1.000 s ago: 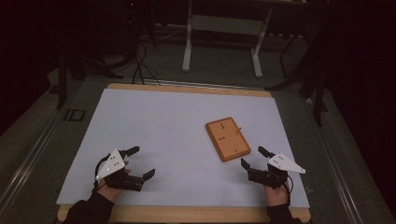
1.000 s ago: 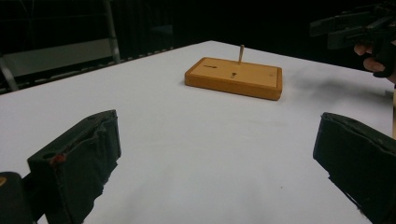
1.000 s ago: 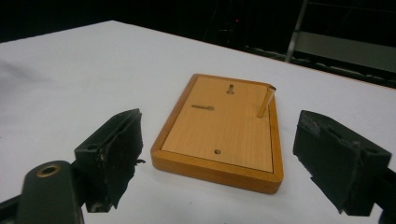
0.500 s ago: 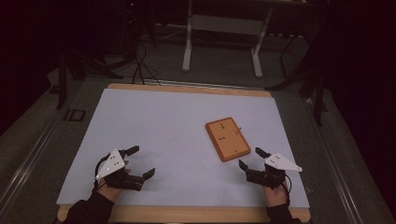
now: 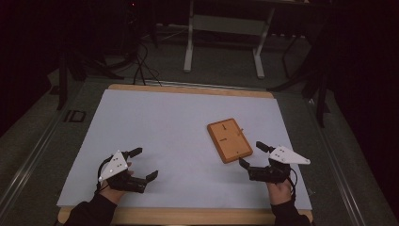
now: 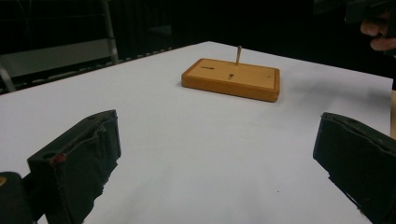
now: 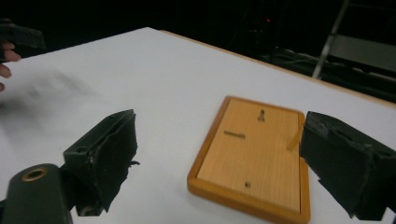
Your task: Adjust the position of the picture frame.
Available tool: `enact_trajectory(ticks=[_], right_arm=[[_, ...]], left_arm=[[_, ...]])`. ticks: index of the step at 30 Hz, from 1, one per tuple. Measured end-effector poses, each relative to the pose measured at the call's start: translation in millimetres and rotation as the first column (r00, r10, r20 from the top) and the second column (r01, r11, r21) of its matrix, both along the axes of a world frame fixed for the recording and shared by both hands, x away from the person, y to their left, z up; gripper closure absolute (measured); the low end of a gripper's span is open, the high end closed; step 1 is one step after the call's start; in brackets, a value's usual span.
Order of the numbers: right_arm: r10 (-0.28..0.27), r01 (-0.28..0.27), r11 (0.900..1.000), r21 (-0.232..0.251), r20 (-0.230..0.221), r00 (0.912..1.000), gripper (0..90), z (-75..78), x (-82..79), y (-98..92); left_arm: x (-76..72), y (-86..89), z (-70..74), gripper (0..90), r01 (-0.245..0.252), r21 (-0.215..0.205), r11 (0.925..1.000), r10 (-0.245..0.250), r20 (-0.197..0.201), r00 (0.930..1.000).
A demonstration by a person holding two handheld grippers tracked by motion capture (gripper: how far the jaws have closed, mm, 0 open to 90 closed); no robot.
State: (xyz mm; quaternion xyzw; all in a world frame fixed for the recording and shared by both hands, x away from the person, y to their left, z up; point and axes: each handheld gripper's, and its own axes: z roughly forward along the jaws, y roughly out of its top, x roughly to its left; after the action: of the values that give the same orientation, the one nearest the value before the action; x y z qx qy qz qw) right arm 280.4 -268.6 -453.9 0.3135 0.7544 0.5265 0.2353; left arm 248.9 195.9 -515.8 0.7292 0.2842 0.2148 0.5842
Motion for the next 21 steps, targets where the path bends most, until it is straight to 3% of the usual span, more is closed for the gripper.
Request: enact_trajectory(ticks=[6,11,14,21], right_arm=[[-0.027,0.027,1.000,-0.015,0.047,0.9986,9.9,11.7,11.6,7.7],[-0.035,0.035,0.999,-0.012,0.006,0.9994,10.0,14.4,30.8,6.9],[-0.041,0.041,0.998,-0.050,0.000,0.9992,10.2,16.2,39.1,5.7],[-0.065,0.064,0.996,-0.055,-0.018,0.9977,14.2,21.1,65.6,2.3]], left_arm=[[0.2,-0.4,-0.6,1.3,0.004,0.003,1.0000,-0.004,0.000,1.0000],[-0.1,0.6,-0.6,1.3,0.010,0.002,1.0000,-0.010,-0.001,1.0000],[-0.5,1.3,-0.2,1.3,0.011,-0.001,0.9999,-0.011,0.001,0.9999],[-1.3,1.6,-0.1,1.3,0.011,-0.003,0.9999,-0.011,0.001,0.9999]])
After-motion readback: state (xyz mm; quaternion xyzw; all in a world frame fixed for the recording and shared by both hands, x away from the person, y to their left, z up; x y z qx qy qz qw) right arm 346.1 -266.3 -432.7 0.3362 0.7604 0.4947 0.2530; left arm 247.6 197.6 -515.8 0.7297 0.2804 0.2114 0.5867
